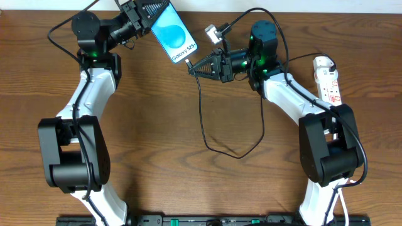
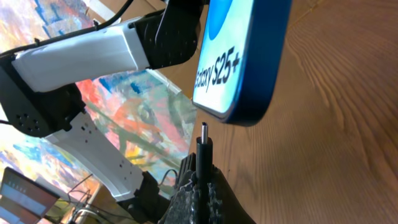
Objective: Plug charger to phone and switch on socket
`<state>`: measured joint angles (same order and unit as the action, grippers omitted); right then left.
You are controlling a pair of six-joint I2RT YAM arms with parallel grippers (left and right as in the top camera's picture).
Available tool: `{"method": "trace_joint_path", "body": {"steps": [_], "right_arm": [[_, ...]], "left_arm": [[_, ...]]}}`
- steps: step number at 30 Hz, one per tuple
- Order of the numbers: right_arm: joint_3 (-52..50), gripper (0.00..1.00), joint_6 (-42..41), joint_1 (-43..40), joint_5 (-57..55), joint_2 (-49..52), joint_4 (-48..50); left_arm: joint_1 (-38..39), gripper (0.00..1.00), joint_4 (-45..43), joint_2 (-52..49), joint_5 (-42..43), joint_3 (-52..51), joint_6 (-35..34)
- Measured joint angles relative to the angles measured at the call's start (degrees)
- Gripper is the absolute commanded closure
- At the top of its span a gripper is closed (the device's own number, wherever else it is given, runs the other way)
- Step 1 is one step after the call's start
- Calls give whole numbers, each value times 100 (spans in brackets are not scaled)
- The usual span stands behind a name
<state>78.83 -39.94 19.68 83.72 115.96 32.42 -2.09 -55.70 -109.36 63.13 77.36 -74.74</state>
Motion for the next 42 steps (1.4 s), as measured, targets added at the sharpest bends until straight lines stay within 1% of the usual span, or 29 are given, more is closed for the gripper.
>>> {"method": "trace_joint_path", "body": {"steps": [42], "right_arm": [[0,99,-101,-22,-129,0,107]], "left_arm": [[26,93,15,0,15,0,0]]}}
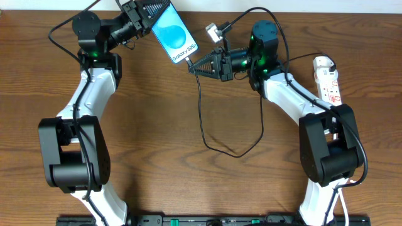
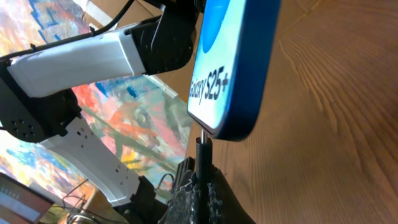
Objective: Plug charger to phone and switch on socket
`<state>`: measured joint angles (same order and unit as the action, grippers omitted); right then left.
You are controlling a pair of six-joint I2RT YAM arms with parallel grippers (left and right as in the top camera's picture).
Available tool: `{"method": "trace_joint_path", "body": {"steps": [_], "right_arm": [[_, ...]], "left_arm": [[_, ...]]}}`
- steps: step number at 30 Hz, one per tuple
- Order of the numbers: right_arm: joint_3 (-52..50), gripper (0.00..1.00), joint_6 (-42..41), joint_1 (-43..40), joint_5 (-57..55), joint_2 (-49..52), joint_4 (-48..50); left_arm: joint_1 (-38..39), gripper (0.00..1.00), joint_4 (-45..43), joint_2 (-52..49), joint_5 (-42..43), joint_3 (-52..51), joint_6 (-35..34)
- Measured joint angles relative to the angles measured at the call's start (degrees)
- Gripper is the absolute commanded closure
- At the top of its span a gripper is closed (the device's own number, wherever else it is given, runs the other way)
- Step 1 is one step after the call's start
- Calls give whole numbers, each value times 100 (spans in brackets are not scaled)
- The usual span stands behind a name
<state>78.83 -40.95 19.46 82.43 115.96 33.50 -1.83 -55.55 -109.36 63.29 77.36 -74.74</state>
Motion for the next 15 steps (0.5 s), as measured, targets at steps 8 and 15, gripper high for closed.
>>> {"method": "trace_joint_path", "body": {"steps": [8,15], "right_arm": [[0,99,-37,0,-24,0,0],[0,99,-61,-2,-42,0,17]], "left_arm": [[0,92,0,0,-2,0,0],[0,93,0,0,-2,0,0]]}}
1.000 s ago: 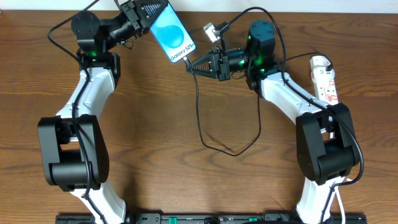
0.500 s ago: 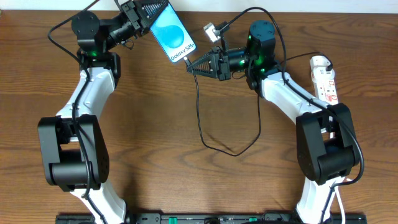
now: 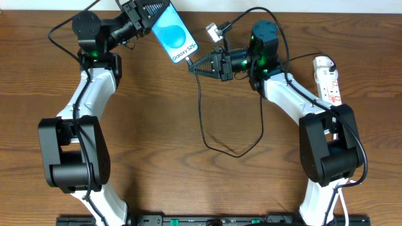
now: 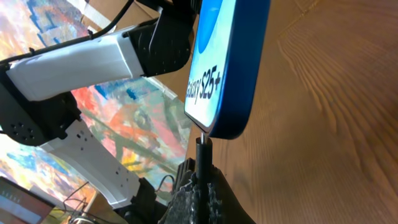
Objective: Plug charger to phone and switch on socket
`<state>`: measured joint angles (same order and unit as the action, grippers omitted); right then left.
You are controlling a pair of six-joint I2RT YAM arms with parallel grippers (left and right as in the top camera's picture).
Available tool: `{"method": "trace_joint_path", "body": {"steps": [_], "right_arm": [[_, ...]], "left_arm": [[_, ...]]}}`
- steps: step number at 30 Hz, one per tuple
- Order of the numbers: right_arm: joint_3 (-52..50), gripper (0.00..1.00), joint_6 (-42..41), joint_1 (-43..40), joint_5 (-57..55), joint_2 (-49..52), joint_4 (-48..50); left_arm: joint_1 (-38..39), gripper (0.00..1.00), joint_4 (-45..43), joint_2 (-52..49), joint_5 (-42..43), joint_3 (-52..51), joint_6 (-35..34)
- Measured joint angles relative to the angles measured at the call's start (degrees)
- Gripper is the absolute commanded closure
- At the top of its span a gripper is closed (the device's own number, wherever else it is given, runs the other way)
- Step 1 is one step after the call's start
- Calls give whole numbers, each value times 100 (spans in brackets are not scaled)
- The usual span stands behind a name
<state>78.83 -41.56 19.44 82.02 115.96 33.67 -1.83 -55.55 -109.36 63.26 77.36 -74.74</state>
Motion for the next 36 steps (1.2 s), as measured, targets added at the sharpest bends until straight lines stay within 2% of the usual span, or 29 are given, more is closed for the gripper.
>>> {"method": "trace_joint_path", "body": {"steps": [8,36], "right_arm": [[-2,99,-243,0,46,0,391],[-2,99,-345,-2,66,0,400]], "left_arm": [[-9,93,-4,0,-48,0,-2],[13,92,-2,-2,-76,0,-155]]}}
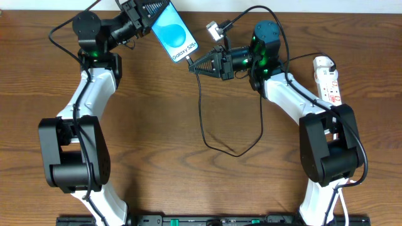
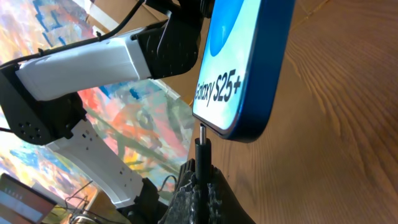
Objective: Plug charger to phone and switch on socket
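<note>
My left gripper is shut on the top end of the blue phone, holding it tilted at the table's far edge, screen up. In the right wrist view the phone reads "Galaxy S25+". My right gripper is shut on the black charger plug, which stands upright between its fingers. The plug's metal tip meets the phone's bottom edge; whether it sits in the port cannot be told. The white socket strip lies at the far right.
The black cable runs from the plug down in a loop across the middle of the brown table. Its silver USB end lies near the far edge, beside the right arm. My left arm fills the wrist view's left.
The phone now shows more of its screen in the right wrist view and sits slightly further right. A short length of the plug's metal tip shows below the phone's bottom edge.
First the plug's tip stood a small gap below the phone's bottom edge, both grippers holding their objects. Then the tip was up against that edge, and stayed there. Now it still touches the edge, with the phone turned a little.
</note>
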`<state>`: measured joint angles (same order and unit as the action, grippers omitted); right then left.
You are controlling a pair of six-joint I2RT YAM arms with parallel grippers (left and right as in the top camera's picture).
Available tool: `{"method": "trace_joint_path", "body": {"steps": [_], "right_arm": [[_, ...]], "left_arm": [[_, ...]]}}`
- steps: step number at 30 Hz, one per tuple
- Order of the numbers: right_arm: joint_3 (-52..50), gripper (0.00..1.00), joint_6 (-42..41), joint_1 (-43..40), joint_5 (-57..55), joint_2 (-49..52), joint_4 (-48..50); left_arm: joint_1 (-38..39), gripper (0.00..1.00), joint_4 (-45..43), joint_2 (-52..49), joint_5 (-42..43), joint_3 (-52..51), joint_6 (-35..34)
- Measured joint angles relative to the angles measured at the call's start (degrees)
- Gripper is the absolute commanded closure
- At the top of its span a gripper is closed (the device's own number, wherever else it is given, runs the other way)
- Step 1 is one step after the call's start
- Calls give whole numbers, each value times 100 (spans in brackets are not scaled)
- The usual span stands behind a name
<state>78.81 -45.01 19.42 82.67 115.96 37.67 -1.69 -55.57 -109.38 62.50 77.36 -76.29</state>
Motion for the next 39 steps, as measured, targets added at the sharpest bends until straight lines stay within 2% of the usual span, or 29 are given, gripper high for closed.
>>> {"method": "trace_joint_path", "body": {"steps": [39], "right_arm": [[0,99,-153,0,-13,0,-9]], "left_arm": [[24,93,-2,2,-28,0,-63]]}}
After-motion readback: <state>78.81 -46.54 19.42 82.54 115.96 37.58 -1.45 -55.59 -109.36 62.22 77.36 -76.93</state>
